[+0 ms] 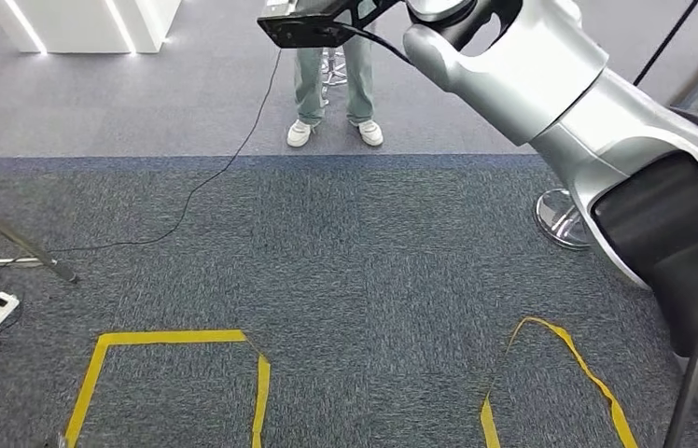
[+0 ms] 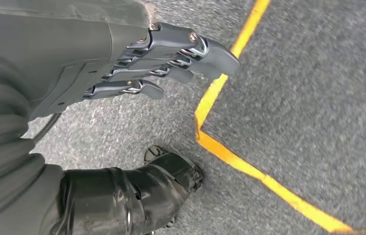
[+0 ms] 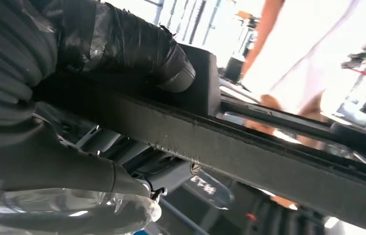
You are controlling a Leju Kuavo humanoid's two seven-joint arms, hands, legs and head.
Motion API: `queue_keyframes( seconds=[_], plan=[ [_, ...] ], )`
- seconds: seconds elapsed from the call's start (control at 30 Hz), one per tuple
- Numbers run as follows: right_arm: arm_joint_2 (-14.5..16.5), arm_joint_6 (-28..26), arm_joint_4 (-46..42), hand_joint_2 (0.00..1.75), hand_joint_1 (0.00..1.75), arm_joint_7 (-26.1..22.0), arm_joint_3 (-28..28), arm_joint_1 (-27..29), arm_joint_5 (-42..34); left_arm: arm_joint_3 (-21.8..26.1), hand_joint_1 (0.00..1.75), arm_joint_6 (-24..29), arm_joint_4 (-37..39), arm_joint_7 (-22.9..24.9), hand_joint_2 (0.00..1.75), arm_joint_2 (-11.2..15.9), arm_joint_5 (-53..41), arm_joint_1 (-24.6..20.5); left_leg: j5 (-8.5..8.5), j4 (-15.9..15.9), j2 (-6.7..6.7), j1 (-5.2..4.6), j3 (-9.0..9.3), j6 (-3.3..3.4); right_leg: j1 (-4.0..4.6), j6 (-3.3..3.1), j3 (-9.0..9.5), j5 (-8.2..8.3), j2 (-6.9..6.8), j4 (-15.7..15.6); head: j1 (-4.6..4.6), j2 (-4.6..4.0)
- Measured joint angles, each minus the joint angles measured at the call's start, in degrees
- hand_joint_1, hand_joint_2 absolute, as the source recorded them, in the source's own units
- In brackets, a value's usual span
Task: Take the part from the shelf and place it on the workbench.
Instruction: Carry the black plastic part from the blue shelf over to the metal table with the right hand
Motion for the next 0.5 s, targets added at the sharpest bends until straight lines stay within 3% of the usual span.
queue_keyframes(
  seconds=[0.07,0.13,0.17,0.2,0.27,0.3,0.37,0.4,0.43,0.47,0.5],
  plan=[
    [-0.09,0.07,-0.04,1.75,1.75,0.05,0.04,0.25,-0.06,0.0,0.0,0.01,0.0,-0.26,1.75,0.05,-0.01,-0.07,0.18,-0.49,-1.16,0.24,0.36,0.65,-0.22,0.08,-2.52,-2.9,3.36,5.36,0.19,0.0],
    [-0.27,0.22,-0.07,1.75,1.75,0.04,0.08,0.72,-0.15,0.0,0.0,0.0,0.0,-0.52,1.75,0.03,-0.02,-0.27,0.13,-0.46,-2.53,0.23,0.42,0.99,-0.19,0.09,-6.7,-5.72,5.29,13.13,0.21,0.0],
    [-0.39,0.32,-0.07,1.75,1.75,0.04,0.1,1.07,-0.22,0.0,0.0,-0.02,0.0,-0.57,1.75,0.02,-0.02,-0.27,0.07,-0.37,-3.33,0.24,0.44,1.05,-0.17,0.15,-8.18,-5.94,5.55,15.37,0.21,0.0],
    [-0.5,0.39,-0.07,1.75,1.75,0.04,0.12,1.36,-0.28,0.0,0.0,-0.08,0.0,-0.6,1.75,0.0,-0.02,-0.24,-0.02,-0.2,-4.14,0.26,0.45,1.06,-0.22,0.2,-8.69,-5.05,5.64,15.49,0.22,0.0],
    [-0.67,0.52,-0.13,1.75,1.75,0.13,0.14,1.58,-0.41,0.0,0.0,-0.23,0.0,-0.63,1.75,-0.03,-0.05,-0.15,-0.43,0.48,-5.81,0.41,0.39,0.82,-0.58,0.3,-6.62,-0.72,6.58,9.47,0.24,0.0],
    [-0.73,0.6,-0.16,1.75,1.75,0.18,0.14,1.54,-0.44,0.0,0.0,-0.29,0.0,-0.63,1.75,-0.03,-0.07,-0.15,-0.7,0.94,-6.57,0.46,0.19,0.57,-0.9,0.4,-5.05,0.97,8.1,5.9,0.19,0.0],
    [-0.89,0.77,-0.27,1.75,1.75,0.25,0.16,1.49,-0.5,0.0,0.0,-0.19,0.0,-0.44,1.75,0.02,-0.1,-0.29,-0.99,1.81,-7.94,0.62,-0.53,-0.01,-1.38,0.5,-3.12,2.33,10.76,1.55,0.0,0.01],
    [-0.97,0.83,-0.32,1.75,1.75,0.25,0.18,1.6,-0.57,0.0,0.0,0.0,0.0,-0.23,1.75,0.04,-0.13,-0.3,-0.9,1.92,-8.65,0.81,-0.89,-0.34,-1.3,0.4,-2.92,2.01,11.09,1.3,-0.08,0.01],
    [-1.05,0.87,-0.36,1.75,1.75,0.25,0.19,1.72,-0.66,0.0,0.0,0.2,0.01,0.05,1.75,0.06,-0.15,-0.22,-0.74,1.9,-9.42,1.0,-1.14,-0.67,-1.18,0.15,-2.84,2.03,10.46,1.07,-0.1,0.01],
    [-1.09,0.87,-0.37,1.75,1.75,0.25,0.2,1.82,-0.74,0.0,0.0,0.39,0.02,0.29,1.75,0.05,-0.17,-0.02,-0.7,1.83,-9.39,1.14,-1.33,-1.02,-1.07,-0.2,-2.64,2.08,9.66,0.89,-0.1,0.0],
    [-1.09,0.86,-0.44,1.75,1.75,0.26,0.19,1.85,-0.79,0.0,0.0,0.55,0.03,0.49,1.75,0.08,-0.2,0.15,-1.03,2.33,-8.35,1.06,-1.64,-1.35,-1.03,-0.65,-2.37,2.13,8.81,0.63,-0.24,0.0]
  ],
)
